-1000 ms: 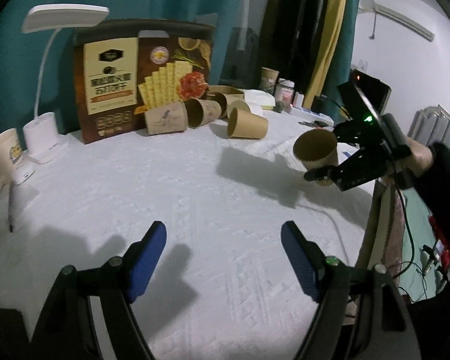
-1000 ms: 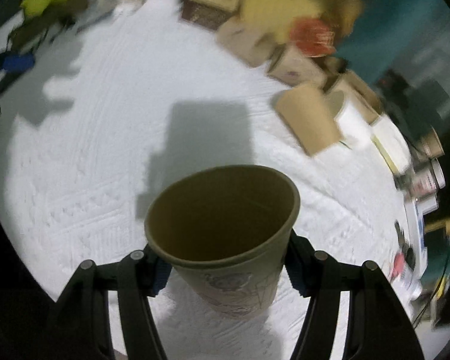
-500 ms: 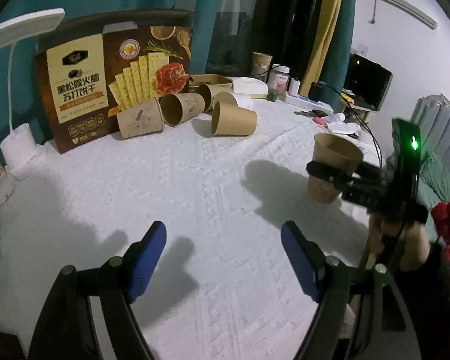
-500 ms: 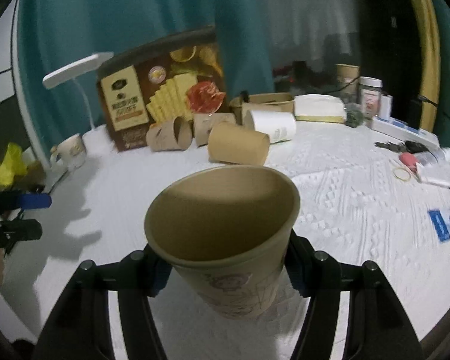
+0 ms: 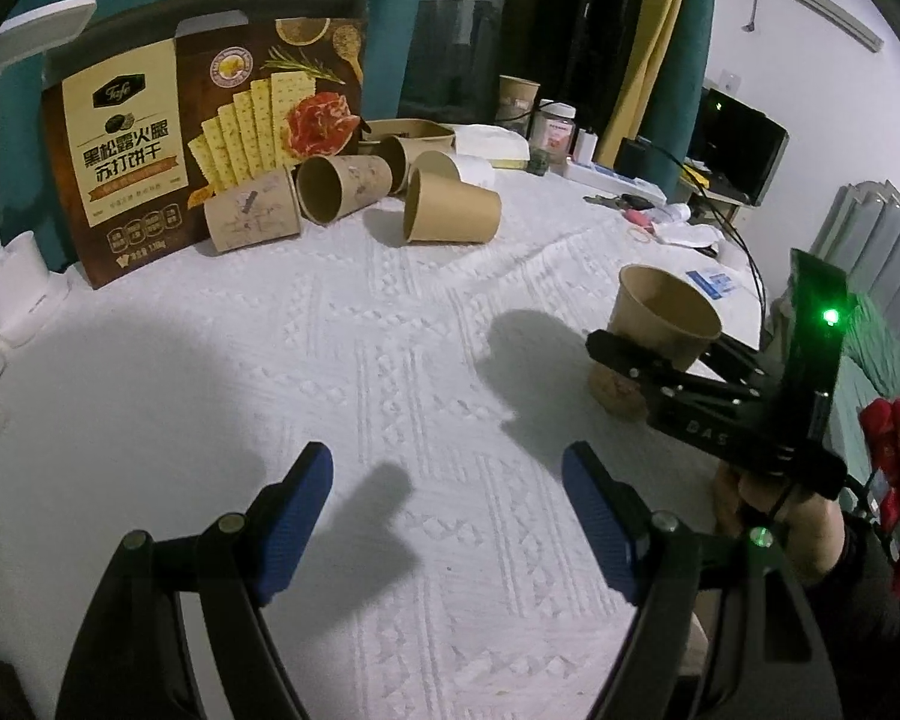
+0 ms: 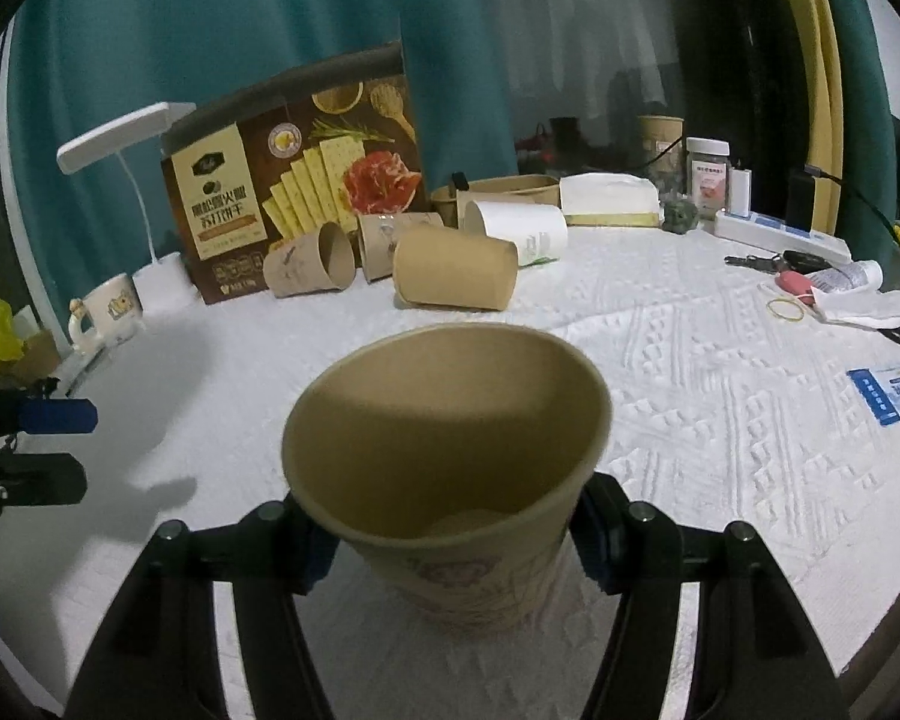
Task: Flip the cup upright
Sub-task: 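Rotate the cup upright in the right tool and lower it onto the table, then open the right tool and withdraw it from the upright cup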
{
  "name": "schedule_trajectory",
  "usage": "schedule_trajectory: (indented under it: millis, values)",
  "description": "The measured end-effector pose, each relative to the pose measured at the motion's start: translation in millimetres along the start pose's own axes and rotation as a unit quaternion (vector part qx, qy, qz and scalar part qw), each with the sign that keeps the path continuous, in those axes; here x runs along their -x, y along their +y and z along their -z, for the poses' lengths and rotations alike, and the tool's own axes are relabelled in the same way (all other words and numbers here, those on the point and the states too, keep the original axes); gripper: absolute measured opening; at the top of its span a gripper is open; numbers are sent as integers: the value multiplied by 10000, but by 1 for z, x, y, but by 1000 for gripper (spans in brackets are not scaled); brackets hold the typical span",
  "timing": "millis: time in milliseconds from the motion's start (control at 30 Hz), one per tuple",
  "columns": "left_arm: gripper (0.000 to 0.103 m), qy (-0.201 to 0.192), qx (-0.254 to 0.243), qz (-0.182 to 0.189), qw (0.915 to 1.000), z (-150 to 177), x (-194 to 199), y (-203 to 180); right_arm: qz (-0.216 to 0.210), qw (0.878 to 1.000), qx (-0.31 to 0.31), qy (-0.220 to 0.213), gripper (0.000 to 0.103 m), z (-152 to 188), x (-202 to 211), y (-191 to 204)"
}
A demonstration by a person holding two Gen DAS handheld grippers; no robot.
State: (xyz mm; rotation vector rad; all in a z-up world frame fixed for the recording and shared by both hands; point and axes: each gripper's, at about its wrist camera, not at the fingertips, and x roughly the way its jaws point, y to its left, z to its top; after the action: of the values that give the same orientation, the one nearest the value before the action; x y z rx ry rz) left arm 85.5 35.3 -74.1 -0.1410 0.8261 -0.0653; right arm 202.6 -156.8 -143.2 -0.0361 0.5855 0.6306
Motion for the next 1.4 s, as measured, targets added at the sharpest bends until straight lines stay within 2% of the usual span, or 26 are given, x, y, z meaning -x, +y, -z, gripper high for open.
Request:
schedule_trajectory:
  millis: [200, 367, 500, 700, 967, 1200, 1400]
  values:
    - [79, 149, -16, 27, 9999, 6, -4, 2, 64, 9999, 7, 87, 61, 0, -4, 1]
    - [79, 127, 83, 31, 9999, 8, -1, 10, 190, 9996, 113, 203, 63, 1, -8, 5]
    - [79, 103, 124, 72, 9998, 11, 3, 12, 236, 9993, 108, 273, 73, 4, -4, 6]
    - [79, 33, 124, 68, 9999, 18, 12, 14, 368, 9983, 68, 439, 74, 15, 6, 6]
    - [79, 44, 122, -14, 9999, 30, 18, 11, 429, 9978, -31, 511, 74, 28, 39, 3]
    - [79, 74, -38, -160, 9998, 34, 25, 0, 585, 9952, -264, 742, 74, 36, 74, -7]
    - [79, -130, -277, -203, 9993, 30, 42, -17, 819, 9941, -401, 590, 74, 36, 116, -15]
